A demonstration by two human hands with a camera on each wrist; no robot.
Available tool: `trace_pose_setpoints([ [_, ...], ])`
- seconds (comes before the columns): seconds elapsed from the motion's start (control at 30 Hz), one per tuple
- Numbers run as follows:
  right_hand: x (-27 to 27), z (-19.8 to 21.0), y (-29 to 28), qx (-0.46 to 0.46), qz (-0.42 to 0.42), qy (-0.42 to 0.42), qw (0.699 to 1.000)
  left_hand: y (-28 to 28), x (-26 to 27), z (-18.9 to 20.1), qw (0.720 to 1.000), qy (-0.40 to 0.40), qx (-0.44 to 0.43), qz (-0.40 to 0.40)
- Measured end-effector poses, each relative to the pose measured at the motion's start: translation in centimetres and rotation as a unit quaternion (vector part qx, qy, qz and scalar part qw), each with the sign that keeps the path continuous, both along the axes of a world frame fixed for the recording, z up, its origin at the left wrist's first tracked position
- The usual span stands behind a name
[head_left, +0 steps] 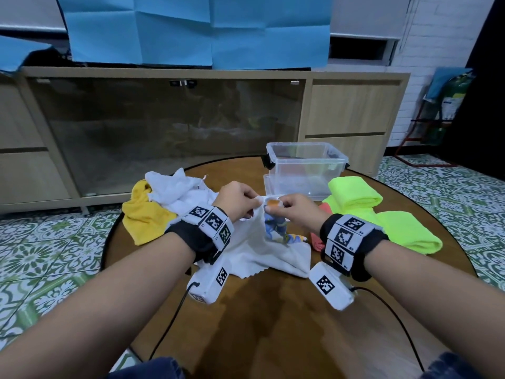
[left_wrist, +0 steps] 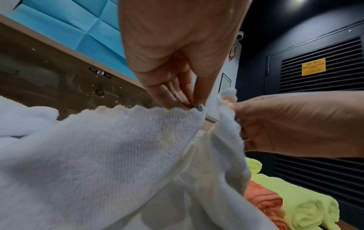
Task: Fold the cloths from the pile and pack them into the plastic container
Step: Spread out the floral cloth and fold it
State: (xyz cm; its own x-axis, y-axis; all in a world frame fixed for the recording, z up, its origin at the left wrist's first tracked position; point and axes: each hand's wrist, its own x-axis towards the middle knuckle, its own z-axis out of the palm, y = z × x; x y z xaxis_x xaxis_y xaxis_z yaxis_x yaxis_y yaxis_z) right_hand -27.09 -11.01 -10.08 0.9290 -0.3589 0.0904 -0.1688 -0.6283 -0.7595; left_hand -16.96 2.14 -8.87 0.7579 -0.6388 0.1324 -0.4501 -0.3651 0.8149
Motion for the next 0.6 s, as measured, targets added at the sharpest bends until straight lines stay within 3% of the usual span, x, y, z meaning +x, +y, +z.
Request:
trace_pose_setpoints([
  [0.13,0.13,-0.24,0.28,0.131,0.016,-0.024,0.991,0.36,0.53,0.00,1.000,-0.004,-0.014,0.007],
  [0.33,0.42,-0.52,0.54,0.072,0.023,-0.024,0.997,0.60,0.90,0.06,0.998,0.054,-0.025,0.012],
  [0.6,0.87,-0.89,0.50,0.020,0.019,0.005,1.000,0.67,0.60,0.18,0.995,0.082,-0.019,-0.056],
])
